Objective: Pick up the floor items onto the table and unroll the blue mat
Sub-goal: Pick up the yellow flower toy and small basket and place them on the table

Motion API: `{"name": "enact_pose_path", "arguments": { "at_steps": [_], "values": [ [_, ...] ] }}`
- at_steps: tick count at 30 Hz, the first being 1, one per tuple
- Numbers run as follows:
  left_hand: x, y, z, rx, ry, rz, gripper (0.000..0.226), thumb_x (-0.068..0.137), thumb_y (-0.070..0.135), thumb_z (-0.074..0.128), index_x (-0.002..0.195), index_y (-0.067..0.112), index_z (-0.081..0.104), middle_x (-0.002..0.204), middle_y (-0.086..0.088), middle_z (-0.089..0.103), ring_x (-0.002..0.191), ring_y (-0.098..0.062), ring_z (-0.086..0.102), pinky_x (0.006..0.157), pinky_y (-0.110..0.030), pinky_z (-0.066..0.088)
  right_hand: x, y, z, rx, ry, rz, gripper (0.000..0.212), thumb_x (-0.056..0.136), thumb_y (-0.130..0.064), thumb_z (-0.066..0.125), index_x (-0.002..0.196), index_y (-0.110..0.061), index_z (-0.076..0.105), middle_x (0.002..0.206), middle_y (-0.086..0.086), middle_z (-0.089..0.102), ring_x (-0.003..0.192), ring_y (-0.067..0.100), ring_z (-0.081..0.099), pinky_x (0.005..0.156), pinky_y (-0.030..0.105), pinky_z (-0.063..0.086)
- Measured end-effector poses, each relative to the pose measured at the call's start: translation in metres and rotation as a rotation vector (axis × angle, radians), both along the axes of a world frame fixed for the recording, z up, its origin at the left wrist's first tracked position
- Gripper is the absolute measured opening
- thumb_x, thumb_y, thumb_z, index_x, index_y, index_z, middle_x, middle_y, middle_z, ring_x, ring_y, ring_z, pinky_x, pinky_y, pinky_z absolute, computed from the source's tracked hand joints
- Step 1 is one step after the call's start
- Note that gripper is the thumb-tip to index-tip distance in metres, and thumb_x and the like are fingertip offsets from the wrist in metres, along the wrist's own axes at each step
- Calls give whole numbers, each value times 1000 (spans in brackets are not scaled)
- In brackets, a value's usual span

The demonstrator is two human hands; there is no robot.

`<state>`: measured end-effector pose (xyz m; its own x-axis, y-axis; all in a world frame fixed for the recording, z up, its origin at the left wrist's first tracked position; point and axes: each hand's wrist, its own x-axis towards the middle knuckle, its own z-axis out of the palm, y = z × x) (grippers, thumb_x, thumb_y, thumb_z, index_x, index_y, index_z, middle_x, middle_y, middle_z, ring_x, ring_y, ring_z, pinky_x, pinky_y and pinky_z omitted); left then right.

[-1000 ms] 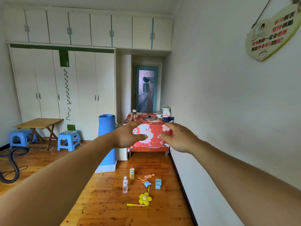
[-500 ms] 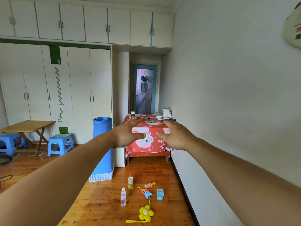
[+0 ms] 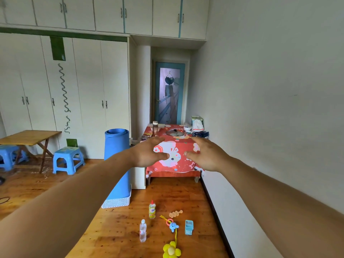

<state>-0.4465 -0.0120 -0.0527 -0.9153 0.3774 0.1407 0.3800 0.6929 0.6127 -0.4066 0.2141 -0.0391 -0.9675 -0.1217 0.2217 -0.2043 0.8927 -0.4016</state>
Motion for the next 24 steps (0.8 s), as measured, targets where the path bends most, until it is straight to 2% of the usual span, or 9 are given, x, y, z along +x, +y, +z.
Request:
{"name": "enact_pose_path", "arguments": {
  "at_steps": [2,8,13,15,18,22,24],
  "values": [
    [-25,4,-2,-11,16,7,75,78,54,61,142,34,28,153,7,26,136,-20,34,111,-45,34,-28,5,-2,4,0,-4,72,85,-60,53,145,-36,24,153,-3,32,133,27,43,96,47,50],
    [-125,33,4,16,32,22,69,80,49,62,140,38,31,149,7,31,129,-21,43,104,-43,43,-133,35,-2,27,33,30,67,86,-59,51,143,-35,26,153,-3,33,130,27,46,96,44,51],
    [-196,50,10,87,-49,25,68,82,44,62,140,39,28,136,5,50,113,-18,59,96,-41,50,-209,58,0,61,28,46,68,86,-60,50,144,-32,27,154,-2,30,133,27,42,99,46,47],
    [-227,53,6,92,-38,65,70,81,44,62,142,39,26,138,8,46,114,-16,57,97,-37,49,-246,64,-4,57,16,56,68,86,-60,50,144,-35,25,156,-2,27,134,28,41,100,46,47],
    [-262,53,-8,86,-64,75,69,79,44,64,140,39,31,142,8,43,120,-19,53,102,-40,45,-287,64,-19,73,-24,49,72,86,-61,49,146,-35,20,157,-3,22,137,29,37,101,46,46],
    [-312,49,-32,31,-61,93,71,79,46,64,140,33,32,146,9,39,122,-13,47,99,-27,39,-339,57,-42,109,-43,35,74,84,-63,49,146,-33,21,158,-4,19,141,27,30,105,43,41],
    [-342,43,-43,-29,-48,117,75,79,48,63,143,32,27,151,8,30,133,-16,37,107,-29,32,-365,49,-52,105,-64,45,76,84,-65,48,147,-33,21,158,-4,18,141,26,28,105,42,39]
  ]
}}
